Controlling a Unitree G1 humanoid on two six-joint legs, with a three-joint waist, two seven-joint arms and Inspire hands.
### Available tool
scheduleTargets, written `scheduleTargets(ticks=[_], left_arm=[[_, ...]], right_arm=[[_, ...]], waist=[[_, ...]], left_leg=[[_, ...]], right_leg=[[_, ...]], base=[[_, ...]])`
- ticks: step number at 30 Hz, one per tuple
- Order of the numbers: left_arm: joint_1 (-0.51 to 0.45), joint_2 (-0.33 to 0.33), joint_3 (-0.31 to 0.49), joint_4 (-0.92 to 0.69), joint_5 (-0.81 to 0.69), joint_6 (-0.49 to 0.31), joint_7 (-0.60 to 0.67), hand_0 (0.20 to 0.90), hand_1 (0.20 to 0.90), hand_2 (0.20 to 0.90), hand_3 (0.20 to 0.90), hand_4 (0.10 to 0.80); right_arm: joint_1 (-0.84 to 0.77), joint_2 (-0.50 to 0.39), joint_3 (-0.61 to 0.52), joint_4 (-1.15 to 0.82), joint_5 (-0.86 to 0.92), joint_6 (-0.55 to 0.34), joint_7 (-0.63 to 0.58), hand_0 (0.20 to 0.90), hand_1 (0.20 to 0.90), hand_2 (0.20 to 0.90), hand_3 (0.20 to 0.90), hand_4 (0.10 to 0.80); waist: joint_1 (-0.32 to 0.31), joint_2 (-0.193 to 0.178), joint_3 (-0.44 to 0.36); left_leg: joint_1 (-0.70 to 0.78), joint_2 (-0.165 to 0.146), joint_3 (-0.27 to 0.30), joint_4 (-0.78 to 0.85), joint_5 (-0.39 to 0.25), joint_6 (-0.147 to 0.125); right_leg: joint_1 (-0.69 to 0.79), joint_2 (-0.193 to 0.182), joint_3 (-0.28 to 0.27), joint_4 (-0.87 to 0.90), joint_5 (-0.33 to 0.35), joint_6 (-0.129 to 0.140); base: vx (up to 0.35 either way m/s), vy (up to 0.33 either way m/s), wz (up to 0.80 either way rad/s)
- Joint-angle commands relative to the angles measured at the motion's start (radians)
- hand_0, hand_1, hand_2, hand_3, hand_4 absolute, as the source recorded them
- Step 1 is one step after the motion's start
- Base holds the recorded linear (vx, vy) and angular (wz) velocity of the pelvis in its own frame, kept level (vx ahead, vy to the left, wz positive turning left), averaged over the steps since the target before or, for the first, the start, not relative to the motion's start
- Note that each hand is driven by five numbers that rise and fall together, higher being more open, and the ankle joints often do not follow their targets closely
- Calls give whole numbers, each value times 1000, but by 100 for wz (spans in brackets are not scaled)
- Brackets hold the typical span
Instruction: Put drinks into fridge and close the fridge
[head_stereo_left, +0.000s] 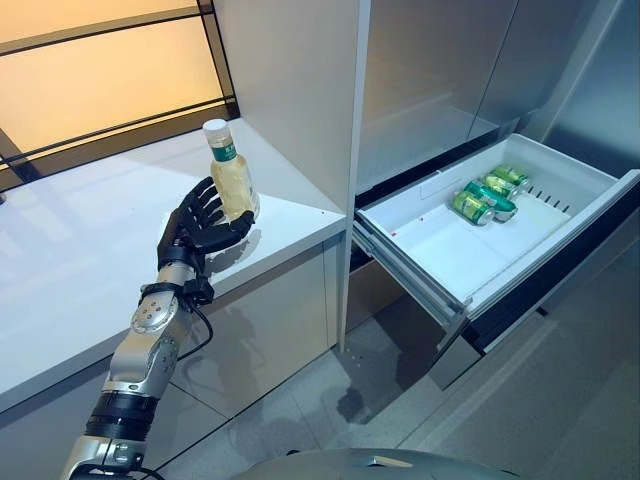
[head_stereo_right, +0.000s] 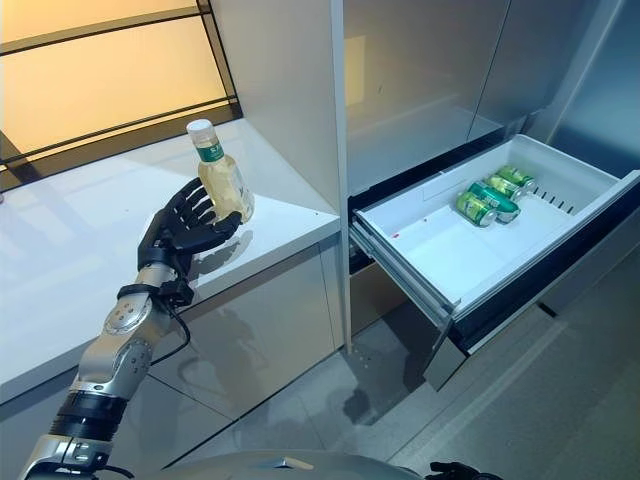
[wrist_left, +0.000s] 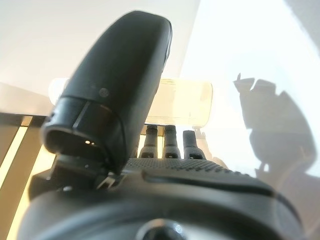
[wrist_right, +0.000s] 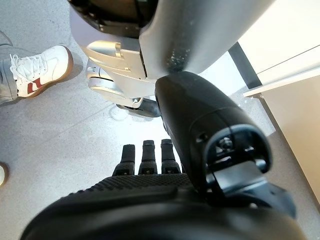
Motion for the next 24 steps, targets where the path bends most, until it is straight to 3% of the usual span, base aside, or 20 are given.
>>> scheduleTargets(ticks=[1,24], left_arm=[[-219,24,26,-8,-15,-95,35,900,900,900,900,800],[-326,51,50,89,55,-156,154,900,900,900,900,800]], right_arm=[[-50,43,42,-19,-1,0,14,900,900,900,900,800],[-50,39,61,0,-6,-14,23,900,900,900,900,800]], waist=[[-13,-26,-22],[-38,-27,-36]], left_leg=[[17,-63,18,7,-105,52],[25,-63,32,7,-111,50]], right_leg=[[-9,-26,41,38,-26,66],[-8,-22,58,40,-29,64]], base=[[0,0,0],[4,1,-2]])
